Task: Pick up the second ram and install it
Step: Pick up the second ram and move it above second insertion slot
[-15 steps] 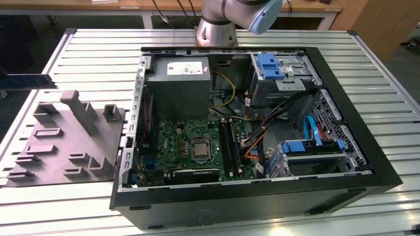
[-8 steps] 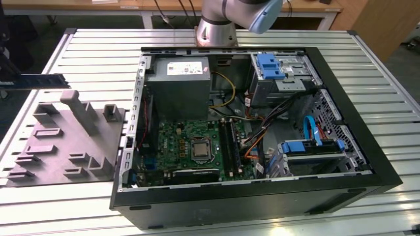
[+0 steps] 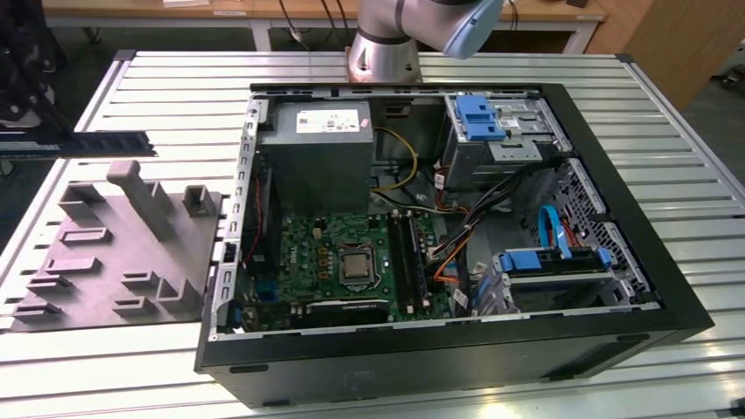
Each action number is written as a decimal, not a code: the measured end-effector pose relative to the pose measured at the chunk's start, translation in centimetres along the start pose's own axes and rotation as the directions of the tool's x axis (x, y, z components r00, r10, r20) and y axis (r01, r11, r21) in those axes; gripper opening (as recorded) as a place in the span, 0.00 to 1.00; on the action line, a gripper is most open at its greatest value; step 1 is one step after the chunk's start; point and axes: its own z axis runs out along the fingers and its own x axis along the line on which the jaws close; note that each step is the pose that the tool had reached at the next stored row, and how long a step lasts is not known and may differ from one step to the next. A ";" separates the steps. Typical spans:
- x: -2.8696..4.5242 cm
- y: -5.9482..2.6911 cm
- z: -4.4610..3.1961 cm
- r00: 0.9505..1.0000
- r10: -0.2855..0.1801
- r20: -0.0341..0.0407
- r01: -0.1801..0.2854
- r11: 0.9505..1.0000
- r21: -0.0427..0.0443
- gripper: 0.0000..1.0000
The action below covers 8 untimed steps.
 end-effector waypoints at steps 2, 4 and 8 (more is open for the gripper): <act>0.00 -0.80 0.00 1.000 0.000 0.000 0.000 1.000 -0.001 0.11; 0.00 -1.59 -0.02 1.000 0.000 0.000 0.000 1.000 -0.002 0.11; -0.01 -3.20 -0.03 1.000 0.000 0.000 0.000 1.000 -0.003 0.11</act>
